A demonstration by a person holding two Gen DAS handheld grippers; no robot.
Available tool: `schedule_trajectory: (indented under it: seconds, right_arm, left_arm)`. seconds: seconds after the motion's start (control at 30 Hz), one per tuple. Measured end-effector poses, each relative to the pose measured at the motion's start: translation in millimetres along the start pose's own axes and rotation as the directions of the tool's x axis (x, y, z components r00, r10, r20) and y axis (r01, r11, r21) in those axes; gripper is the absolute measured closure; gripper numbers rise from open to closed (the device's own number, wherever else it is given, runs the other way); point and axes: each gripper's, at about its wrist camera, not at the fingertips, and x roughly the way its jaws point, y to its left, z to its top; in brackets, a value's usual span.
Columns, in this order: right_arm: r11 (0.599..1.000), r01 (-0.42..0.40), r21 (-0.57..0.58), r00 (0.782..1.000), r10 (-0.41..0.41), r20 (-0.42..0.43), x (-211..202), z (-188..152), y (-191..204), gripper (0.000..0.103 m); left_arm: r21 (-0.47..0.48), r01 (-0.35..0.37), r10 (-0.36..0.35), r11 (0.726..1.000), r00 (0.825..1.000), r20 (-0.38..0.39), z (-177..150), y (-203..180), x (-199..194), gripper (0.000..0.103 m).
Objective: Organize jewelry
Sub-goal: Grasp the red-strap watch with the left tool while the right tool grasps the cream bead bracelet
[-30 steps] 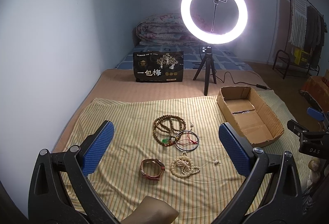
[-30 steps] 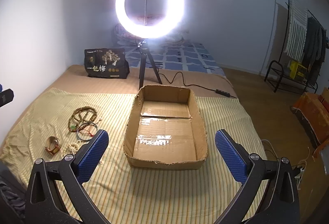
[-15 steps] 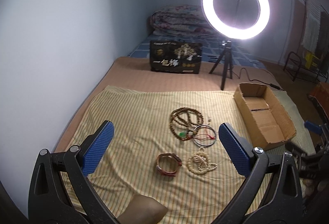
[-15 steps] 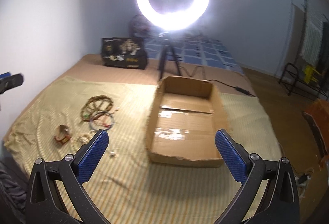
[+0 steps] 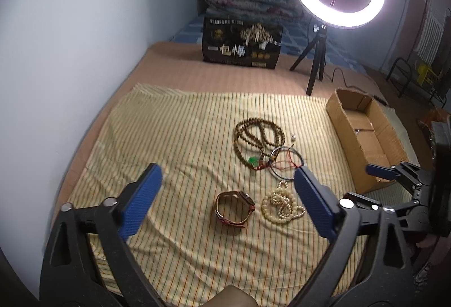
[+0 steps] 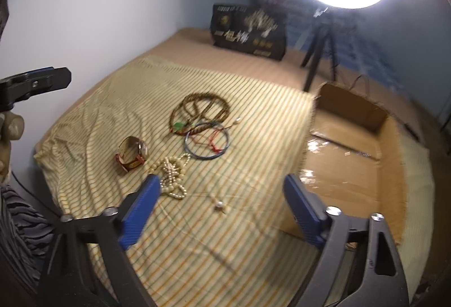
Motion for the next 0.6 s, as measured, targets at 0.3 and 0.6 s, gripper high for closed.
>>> schedule_trajectory:
  seconds: [0.3,0.6]
  right_arm:
    - [0.987,-0.146,0.061,0.979,0.153,-0.133,50,4,1,0.057]
    - [0.976,-0.198,0.094,0.959,0.213,-0.189,82,8,7,0.076]
  left_arm:
    - [-0.053,0.056,-0.065,0.997,0.981,-0.184,-6,15,51,0.036]
    - [-0.119,0.07,-0.103,0.99,0.948,-0.301,-21,31,86,0.053]
